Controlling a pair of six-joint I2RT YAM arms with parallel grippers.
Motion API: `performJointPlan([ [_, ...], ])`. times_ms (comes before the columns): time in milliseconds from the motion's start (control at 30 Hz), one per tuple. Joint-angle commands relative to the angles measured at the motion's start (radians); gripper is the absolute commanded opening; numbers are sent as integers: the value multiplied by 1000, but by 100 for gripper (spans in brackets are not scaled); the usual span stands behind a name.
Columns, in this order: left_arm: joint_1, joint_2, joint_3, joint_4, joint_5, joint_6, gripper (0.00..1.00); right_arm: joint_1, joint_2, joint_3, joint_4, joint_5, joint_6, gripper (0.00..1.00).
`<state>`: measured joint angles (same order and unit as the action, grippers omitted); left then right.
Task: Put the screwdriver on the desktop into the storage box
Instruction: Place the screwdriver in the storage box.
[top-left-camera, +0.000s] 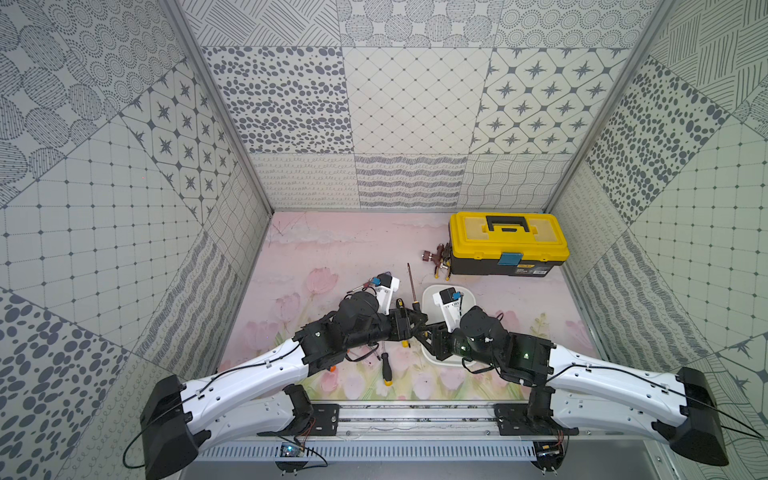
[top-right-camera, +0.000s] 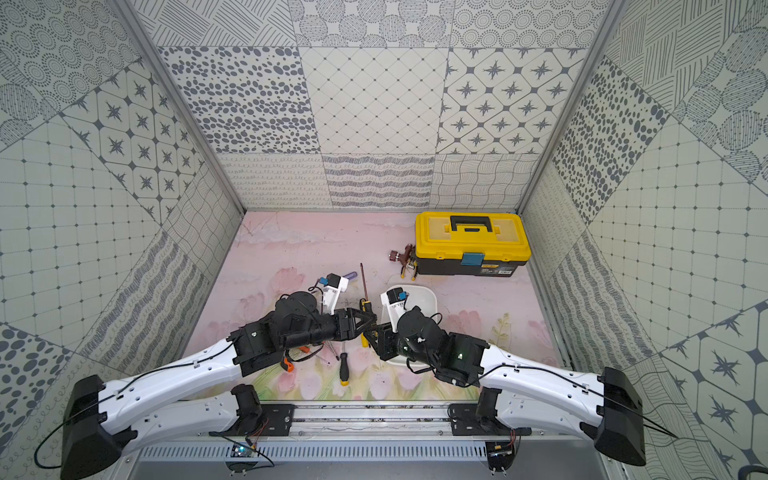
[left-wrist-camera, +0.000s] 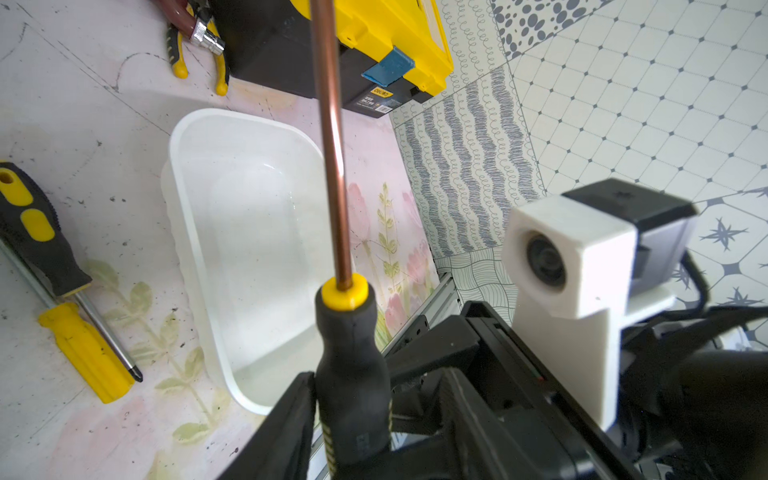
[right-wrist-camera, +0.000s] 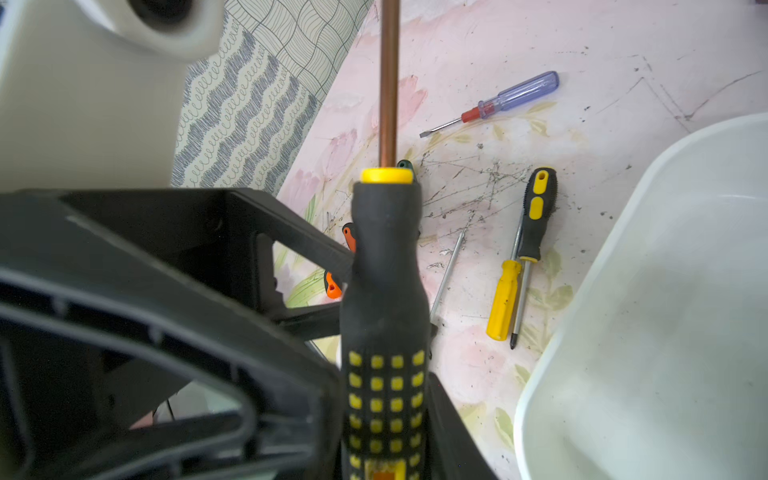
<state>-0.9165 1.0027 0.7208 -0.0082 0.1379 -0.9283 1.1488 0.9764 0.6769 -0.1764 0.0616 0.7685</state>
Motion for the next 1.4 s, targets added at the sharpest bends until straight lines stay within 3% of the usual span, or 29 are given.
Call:
performJointPlan([
  [0, -6, 2, 8, 63, -27, -1, 60, 15, -3, 36, 59, -25, -29, 0],
  [100, -5, 10, 11, 60, -45, -7, 58, 23, -6, 31, 67, -26, -31, 0],
  [200, -5, 15, 4, 59, -71, -13, 48, 27, -9, 37, 54, -11, -36, 0],
  [467, -4, -9, -27, 84, -86, -53, 5, 26, -18, 35, 58, -5, -28, 1],
  [500, -3, -13, -29, 84, -89, -58, 0, 26, -20, 35, 60, -7, -25, 7],
  [533, -3, -19, -32, 86, -90, -58, 0, 25, -26, 34, 61, -13, -23, 19],
  [600, 6, -31, -42, 101, -78, -60, 0, 14, -47, 25, 71, -50, -16, 53],
  [633, 13, -42, -60, 143, -52, -63, 0, -4, -67, 10, 96, -97, -8, 64],
  [700, 35, -60, -104, 251, 16, -81, 0, -53, -107, -33, 172, -229, 29, 77],
  [767, 69, -71, -149, 385, 118, -111, 0, -106, -145, -92, 293, -387, 77, 83],
  [867, 108, -73, -185, 538, 251, -147, 0, -129, -171, -127, 358, -492, 104, 83],
  [1067, 136, -69, -228, 768, 409, -185, 0, -148, -181, -161, 391, -519, 123, 80],
  [1367, 152, -143, -249, 765, 419, -135, 0, -196, -229, -186, 337, -523, 131, 79],
])
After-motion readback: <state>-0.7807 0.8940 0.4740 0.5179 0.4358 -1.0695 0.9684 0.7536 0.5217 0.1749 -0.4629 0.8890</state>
